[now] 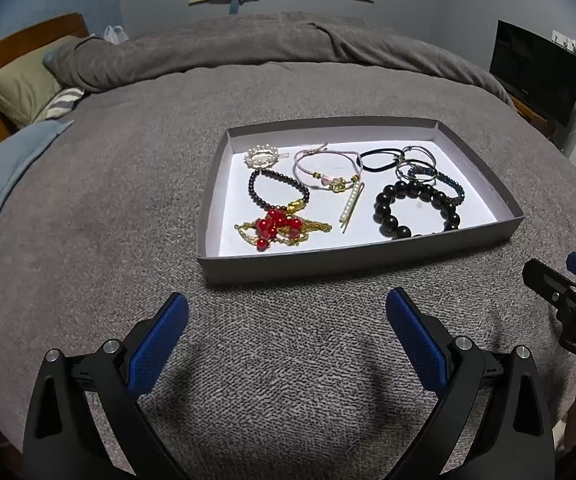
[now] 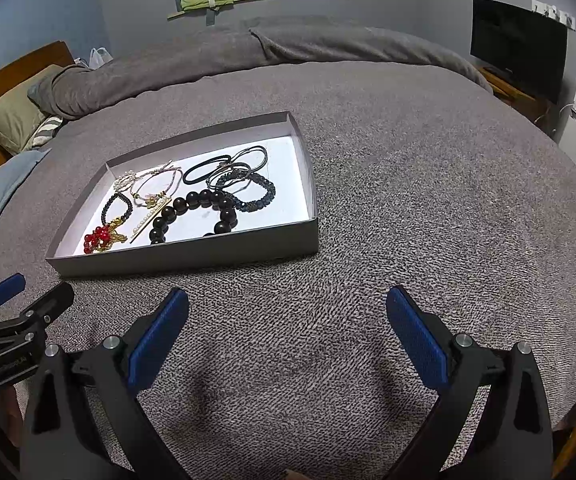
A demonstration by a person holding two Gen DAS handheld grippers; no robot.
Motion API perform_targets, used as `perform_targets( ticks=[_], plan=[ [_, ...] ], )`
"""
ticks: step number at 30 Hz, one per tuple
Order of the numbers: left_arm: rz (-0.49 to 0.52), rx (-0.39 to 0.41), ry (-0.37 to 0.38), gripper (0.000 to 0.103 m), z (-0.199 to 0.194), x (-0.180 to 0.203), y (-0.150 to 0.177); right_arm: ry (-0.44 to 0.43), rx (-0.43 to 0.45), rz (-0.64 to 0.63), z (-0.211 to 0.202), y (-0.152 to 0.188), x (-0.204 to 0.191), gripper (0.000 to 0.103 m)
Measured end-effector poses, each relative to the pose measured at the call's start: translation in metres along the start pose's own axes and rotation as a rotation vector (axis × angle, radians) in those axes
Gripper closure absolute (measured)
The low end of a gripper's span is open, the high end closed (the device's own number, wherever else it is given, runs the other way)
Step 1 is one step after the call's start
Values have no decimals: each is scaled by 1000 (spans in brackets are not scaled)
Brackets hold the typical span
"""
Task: Organize jewelry
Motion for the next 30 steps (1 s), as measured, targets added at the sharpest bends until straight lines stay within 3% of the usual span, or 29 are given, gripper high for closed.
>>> perform_targets(
  ticks=[30],
  plan=[
    [9,-1,-11,5,1,-1,3,10,1,-12,1,1,-2,5]
  ],
)
Point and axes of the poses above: each gripper's, at about its wrist camera, not at the fingertips, and z roughly the way its jaws point, x to its right, y to its underside, the point moved 4 cm from there along z, roughly the way its jaws point, and after that the axes turned 15 degrees about y, right-handed, at the moved point
